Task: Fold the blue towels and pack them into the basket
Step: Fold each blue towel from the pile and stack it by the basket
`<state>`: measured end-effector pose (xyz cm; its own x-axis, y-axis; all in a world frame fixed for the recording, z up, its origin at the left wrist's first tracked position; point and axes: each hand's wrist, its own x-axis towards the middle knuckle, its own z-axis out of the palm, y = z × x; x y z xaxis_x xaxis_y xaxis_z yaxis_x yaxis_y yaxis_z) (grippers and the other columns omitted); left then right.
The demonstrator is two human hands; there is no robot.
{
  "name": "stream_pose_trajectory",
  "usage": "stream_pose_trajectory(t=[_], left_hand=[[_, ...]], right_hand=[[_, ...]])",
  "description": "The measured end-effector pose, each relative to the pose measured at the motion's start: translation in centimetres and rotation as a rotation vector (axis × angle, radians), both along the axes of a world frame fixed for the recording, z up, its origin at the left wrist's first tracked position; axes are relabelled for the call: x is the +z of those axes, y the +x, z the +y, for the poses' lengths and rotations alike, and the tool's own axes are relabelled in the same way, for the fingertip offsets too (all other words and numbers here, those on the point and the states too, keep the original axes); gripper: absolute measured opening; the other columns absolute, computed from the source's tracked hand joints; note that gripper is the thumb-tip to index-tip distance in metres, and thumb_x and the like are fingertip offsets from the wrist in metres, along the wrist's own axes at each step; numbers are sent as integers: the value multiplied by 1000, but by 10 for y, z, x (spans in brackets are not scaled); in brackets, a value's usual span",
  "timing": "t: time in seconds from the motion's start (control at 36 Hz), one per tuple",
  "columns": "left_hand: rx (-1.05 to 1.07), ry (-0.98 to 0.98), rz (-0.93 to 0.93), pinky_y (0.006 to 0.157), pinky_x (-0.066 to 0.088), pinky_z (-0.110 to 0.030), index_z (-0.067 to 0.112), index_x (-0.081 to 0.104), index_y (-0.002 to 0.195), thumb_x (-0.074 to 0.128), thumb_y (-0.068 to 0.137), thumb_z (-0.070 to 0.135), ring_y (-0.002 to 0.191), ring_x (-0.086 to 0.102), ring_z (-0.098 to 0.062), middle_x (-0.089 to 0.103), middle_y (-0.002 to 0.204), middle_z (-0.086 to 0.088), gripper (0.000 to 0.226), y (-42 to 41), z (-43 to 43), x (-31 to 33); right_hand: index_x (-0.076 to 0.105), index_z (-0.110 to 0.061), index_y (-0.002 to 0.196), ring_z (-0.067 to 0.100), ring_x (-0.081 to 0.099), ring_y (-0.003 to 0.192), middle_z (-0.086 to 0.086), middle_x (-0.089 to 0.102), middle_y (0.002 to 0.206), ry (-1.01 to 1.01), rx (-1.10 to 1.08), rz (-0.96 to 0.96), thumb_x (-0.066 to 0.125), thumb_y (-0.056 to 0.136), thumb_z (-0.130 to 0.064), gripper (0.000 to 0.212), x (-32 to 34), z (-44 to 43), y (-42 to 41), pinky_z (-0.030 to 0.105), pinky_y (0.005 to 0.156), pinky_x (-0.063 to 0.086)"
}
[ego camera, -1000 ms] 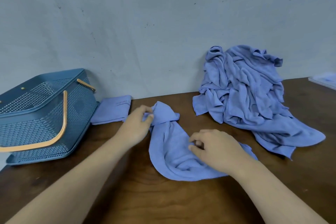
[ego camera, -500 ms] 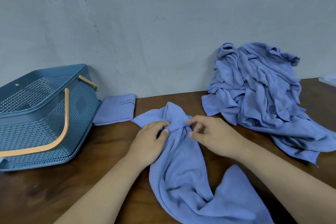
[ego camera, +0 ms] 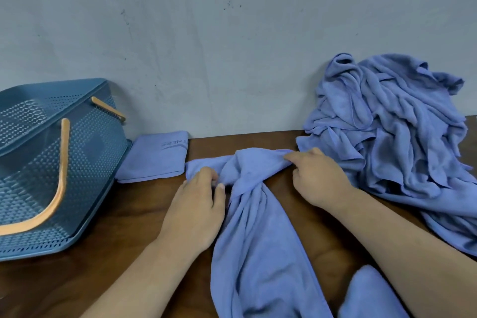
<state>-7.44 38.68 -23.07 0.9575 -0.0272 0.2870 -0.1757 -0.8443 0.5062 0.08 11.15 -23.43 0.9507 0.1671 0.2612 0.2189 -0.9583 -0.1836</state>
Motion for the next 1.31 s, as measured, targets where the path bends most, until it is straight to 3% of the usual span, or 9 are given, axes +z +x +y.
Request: stream_pose_trajectory(t=[0.11, 0.28, 0.42, 0.56, 0.78, 0.92, 1.03, 1.14, 1.31], left_hand=[[78, 146, 32, 126, 25, -40, 26, 48, 141, 37, 110, 34, 141, 47, -14, 59, 141, 8, 34, 1, -2, -7], [35, 153, 62, 126, 25, -42, 34, 49, 144, 43, 106, 25, 145, 41, -11, 53, 149, 13, 39, 3, 0, -10], [7, 152, 83, 121, 31, -41, 37, 50, 147, 42, 106, 27, 139, 44, -11, 54, 148, 17, 42, 6, 0, -10], [-5, 175, 98, 124, 29, -45, 39, 48, 150, 40, 107, 28, 150, 36, -10, 46, 159, 19, 45, 8, 3, -13], [98, 197, 141, 131, 12, -44, 46, 42, 155, 33, 110, 38, 159, 15, -6, 32, 166, 24, 46, 0, -2, -3], [125, 235, 124, 131, 9, -45, 45, 37, 158, 29, 111, 42, 161, 6, -7, 24, 170, 22, 47, -3, -7, -2], [113, 305, 13, 131, 14, -45, 39, 41, 157, 34, 109, 43, 162, 11, -14, 26, 171, 16, 49, -2, -7, -8], [-173, 215, -128, 125, 31, -40, 33, 48, 153, 41, 102, 32, 155, 32, -12, 44, 161, 16, 52, 0, -10, -10], [-461, 226, 101, 132, 0, -37, 56, 15, 162, 34, 113, 29, 157, 3, 9, 19, 165, 40, 59, -5, -17, -8]], right_hand=[[52, -19, 152, 32, 50, 130, 4, 56, 151, 50, 50, -42, 51, 95, -7, 58, -6, -2, 0, 49, 100, 50], [67, -26, 130, 17, 52, 104, -11, 61, 125, 242, 375, -195, 52, 87, -8, 49, 10, 19, -15, 40, 91, 50], [62, -38, 142, 5, 45, 103, -22, 54, 126, 197, 621, -78, 56, 94, -18, 52, 15, 37, -28, 31, 94, 43], [74, -37, 122, 10, 45, 95, -17, 60, 109, 61, 572, -212, 59, 103, -29, 25, 13, 40, -22, 38, 81, 45], [77, -42, 99, 17, 59, 94, -19, 71, 100, -155, 423, -154, 70, 90, -24, 21, 41, -7, 0, 42, 80, 45], [74, -39, 74, 23, 50, 69, -13, 40, 72, -301, 184, -200, 83, 71, -8, 33, 43, -29, 8, 39, 69, 37], [74, -34, 102, 23, 58, 100, -10, 65, 108, -186, 261, -124, 61, 88, -8, 33, 43, -10, 3, 42, 84, 43], [74, -38, 113, 9, 50, 108, -23, 65, 114, 83, 481, 105, 54, 82, 1, 53, 61, 6, -13, 32, 91, 45], [72, -42, 122, 3, 59, 106, -25, 71, 113, -47, 575, 291, 64, 97, -22, 32, 69, 17, -23, 33, 93, 52]])
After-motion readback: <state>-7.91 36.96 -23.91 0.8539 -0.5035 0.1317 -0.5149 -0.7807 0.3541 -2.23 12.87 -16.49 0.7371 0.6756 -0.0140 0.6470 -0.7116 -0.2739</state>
